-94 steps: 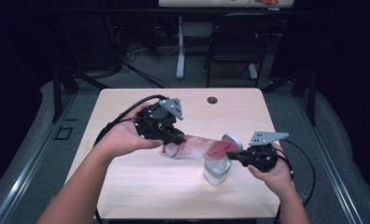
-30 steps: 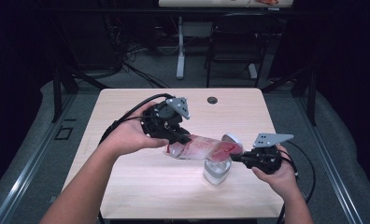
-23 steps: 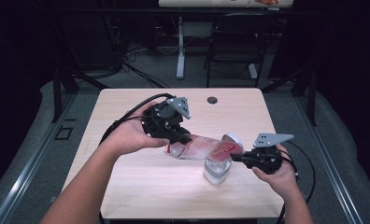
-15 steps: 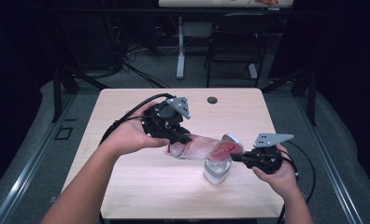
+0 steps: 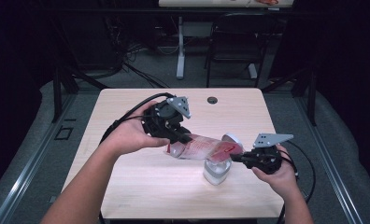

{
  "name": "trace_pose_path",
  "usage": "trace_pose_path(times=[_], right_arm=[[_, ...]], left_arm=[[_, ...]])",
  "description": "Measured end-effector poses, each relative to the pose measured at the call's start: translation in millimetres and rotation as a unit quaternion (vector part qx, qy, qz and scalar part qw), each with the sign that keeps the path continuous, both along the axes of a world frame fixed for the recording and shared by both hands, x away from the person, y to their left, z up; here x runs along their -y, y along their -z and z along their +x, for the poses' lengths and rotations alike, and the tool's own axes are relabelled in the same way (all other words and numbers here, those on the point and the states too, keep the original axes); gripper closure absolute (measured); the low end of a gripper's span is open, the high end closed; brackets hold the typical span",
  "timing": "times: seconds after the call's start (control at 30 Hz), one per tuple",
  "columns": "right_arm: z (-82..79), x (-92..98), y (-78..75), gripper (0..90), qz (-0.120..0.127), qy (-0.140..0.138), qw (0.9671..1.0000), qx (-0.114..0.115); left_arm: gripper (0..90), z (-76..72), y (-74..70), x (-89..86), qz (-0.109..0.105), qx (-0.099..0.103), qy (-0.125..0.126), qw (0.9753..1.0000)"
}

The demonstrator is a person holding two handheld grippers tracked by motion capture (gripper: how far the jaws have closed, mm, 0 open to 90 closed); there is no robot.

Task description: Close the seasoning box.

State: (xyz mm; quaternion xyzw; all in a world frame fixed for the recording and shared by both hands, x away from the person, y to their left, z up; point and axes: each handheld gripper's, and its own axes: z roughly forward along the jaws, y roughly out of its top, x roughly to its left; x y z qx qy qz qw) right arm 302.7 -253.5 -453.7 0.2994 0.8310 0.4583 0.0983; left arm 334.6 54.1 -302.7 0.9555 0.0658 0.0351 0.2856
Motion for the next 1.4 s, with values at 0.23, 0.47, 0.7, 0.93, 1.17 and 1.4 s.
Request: trace_pose_path(times=[0.23, 0.47, 0.7, 0.93, 1.17, 1.4], right_arm=[[-0.7, -0.1, -1.0, 89.0, -0.002, 0.0, 1.0, 0.001], [-1.1, 0.9, -1.7, 89.0, -0.001, -0.001, 1.0, 0.0], [-1.4, 0.9, -2.0, 89.0, -0.005, -0.003, 1.0, -0.001], [-1.7, 2.5, -3.0, 89.0, -0.003, -0.002, 1.0, 0.001], [-1.3, 0.7, -2.0, 89.0, -0.002, -0.003, 1.0, -0.001], [-1.0, -0.9, -1.4, 89.0, -0.003, -0.005, 1.0, -0.001]], left_arm=[[78.2, 0.5, -0.4, 0.1, -0.001, 0.001, -0.002, 1.0], [78.2, 0.4, -0.8, 0.0, -0.003, 0.0, -0.002, 1.0], [78.3, 1.1, -0.1, 0.4, -0.002, -0.001, -0.003, 1.0], [78.3, 1.2, -0.1, 0.6, -0.004, -0.001, -0.003, 1.0], [78.3, 0.8, -1.1, -0.2, -0.003, 0.001, -0.003, 1.0], [78.3, 0.9, -1.0, -0.7, -0.003, 0.001, -0.003, 1.0]])
